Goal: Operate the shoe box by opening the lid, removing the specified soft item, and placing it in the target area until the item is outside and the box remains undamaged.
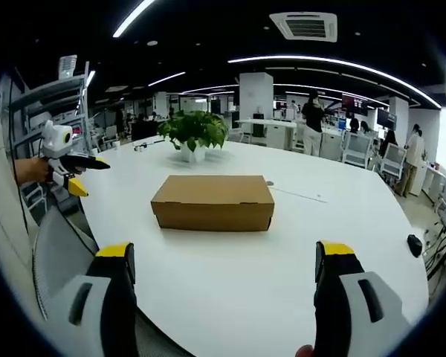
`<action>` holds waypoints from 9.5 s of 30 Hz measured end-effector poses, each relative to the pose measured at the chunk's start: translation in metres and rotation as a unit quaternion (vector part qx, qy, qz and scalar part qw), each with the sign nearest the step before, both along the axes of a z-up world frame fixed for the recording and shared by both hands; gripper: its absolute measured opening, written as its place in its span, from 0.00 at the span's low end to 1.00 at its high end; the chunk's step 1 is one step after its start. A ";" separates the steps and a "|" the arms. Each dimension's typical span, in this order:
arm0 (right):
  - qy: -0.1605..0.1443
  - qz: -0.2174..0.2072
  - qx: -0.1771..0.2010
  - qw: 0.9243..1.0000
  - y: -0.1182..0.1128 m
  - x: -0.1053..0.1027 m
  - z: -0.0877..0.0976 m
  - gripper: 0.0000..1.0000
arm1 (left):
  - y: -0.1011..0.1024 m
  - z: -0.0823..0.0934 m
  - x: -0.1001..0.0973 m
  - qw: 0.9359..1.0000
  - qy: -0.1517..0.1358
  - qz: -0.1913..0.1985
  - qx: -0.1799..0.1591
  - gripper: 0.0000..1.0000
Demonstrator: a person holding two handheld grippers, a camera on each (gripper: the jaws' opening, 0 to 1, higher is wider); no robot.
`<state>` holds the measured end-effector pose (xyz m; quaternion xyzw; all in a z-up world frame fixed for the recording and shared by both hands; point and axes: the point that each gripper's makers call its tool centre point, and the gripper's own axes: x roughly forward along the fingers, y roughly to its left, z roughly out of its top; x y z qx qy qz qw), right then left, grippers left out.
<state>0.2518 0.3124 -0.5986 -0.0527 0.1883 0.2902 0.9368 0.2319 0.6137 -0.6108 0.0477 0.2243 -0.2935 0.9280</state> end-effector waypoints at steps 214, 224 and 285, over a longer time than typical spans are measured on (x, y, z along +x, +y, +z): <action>0.089 0.173 -0.091 0.977 0.072 0.162 -0.116 0.41 | -0.018 -0.106 0.106 0.984 0.074 0.153 0.053 0.51; 0.095 0.142 -0.091 0.981 0.079 0.140 -0.116 0.41 | -0.007 -0.106 0.098 0.987 0.081 0.123 0.058 0.51; 0.121 0.043 -0.029 0.991 0.146 0.012 -0.113 0.39 | 0.074 -0.107 0.026 0.985 0.136 -0.016 0.106 0.50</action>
